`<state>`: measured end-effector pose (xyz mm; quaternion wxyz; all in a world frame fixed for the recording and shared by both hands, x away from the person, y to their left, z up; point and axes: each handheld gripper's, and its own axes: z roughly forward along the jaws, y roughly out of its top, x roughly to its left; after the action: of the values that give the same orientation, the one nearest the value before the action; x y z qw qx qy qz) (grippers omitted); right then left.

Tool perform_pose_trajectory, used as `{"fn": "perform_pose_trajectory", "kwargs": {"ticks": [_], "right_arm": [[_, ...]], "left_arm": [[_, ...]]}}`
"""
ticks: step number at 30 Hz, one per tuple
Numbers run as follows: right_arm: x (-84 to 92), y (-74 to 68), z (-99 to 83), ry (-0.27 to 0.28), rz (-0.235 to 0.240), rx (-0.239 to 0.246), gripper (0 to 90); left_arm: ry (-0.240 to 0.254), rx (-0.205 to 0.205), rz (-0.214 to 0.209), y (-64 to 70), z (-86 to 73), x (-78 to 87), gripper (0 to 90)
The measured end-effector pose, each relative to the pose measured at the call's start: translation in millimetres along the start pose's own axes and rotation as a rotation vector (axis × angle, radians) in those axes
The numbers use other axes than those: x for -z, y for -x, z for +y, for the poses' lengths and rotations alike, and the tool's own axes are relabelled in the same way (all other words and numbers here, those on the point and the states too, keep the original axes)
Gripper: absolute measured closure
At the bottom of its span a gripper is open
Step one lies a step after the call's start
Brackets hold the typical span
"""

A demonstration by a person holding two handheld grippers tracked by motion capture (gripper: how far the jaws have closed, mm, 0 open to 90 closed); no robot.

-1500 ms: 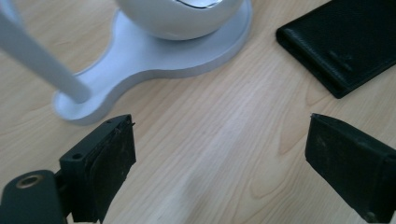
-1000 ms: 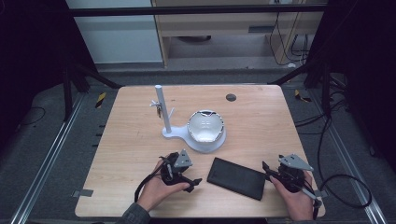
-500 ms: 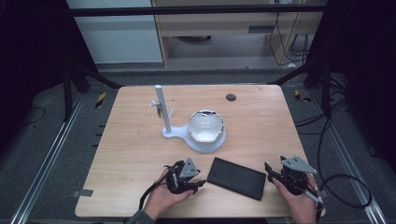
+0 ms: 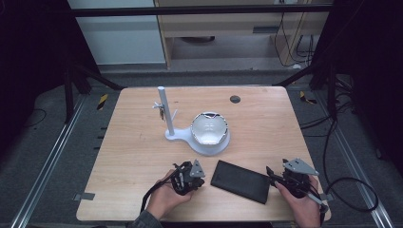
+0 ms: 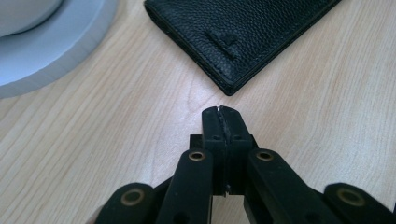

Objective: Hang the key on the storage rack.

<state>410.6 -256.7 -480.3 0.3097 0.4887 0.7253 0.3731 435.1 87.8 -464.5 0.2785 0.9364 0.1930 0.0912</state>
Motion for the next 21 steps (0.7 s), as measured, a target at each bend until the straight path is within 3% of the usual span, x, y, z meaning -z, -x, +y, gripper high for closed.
{"fn": "perform_pose_trajectory", "kwargs": {"ticks": [10,21], "right_arm": [[1.7,-2.0,0.1,0.01,0.004,0.005,32.0],[2.9,-5.7,1.9,0.018,0.02,0.02,32.0]], "left_arm": [[-0.059,-0.034,-0.007,4.3,10.2,-16.0,89.8],[-0.049,-0.051,-0.003,6.2,13.7,-21.8,88.8]]}}
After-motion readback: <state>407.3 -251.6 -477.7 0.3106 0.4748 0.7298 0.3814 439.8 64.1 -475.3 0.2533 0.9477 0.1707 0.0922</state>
